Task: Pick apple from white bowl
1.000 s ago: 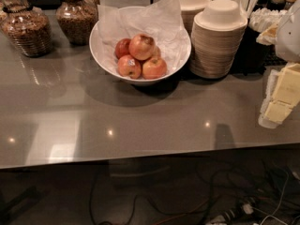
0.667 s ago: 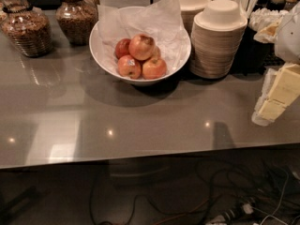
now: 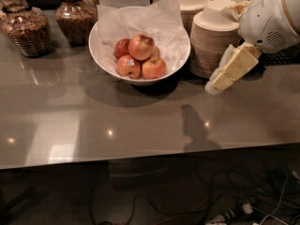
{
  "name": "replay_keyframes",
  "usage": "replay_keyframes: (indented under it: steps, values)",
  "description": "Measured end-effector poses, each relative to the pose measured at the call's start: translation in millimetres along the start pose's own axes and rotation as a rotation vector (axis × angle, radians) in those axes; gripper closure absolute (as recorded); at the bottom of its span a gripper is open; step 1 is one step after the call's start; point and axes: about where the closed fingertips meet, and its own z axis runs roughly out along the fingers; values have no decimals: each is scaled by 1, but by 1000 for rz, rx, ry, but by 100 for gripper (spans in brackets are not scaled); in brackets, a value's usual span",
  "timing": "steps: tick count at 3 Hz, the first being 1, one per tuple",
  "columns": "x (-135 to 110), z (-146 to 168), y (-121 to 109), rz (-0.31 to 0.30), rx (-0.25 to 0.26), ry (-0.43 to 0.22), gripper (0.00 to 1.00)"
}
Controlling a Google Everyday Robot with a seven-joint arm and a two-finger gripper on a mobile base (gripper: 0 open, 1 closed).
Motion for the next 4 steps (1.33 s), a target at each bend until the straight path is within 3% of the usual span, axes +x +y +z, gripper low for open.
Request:
replay_keyframes:
  steps: [1,2,4]
  values:
    - [-36,25,-29,-16,19,-119,0]
    - [-63,58,-54,-11,4,-198,0]
    - [-86,133,-81,32,-126,-364,0]
